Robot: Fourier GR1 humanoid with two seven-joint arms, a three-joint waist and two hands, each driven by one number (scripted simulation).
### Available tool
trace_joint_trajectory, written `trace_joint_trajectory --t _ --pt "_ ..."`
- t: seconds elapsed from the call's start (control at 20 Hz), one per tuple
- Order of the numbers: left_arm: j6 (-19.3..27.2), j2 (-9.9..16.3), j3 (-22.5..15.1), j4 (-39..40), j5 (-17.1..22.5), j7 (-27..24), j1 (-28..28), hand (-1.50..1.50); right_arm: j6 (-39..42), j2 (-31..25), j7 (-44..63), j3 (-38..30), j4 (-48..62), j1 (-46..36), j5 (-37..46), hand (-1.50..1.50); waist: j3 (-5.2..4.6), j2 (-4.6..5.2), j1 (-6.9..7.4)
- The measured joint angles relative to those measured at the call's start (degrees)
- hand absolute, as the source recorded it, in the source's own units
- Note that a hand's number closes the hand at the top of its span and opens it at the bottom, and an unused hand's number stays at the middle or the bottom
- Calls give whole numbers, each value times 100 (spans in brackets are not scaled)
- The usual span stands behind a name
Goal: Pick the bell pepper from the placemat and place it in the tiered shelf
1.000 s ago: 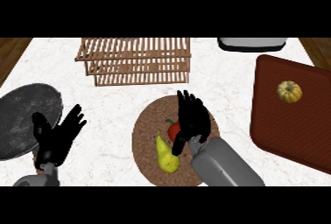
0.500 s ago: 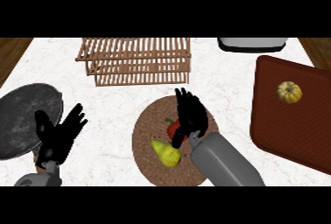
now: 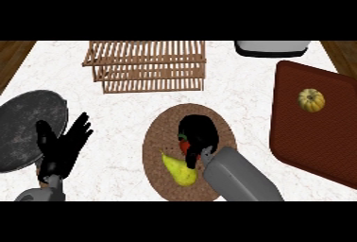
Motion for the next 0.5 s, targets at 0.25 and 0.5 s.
trace_joint_trajectory --t 0.25,0.5 --pt "-9 -61 -4 -40 -34 35 -10 0 -501 7 23 502 -239 -46 -227 150 7 14 15" --pt "-27 -142 -128 88 -117 111 -338 0 -1106 73 1003 1302 -399 -793 -1142 150 16 100 317"
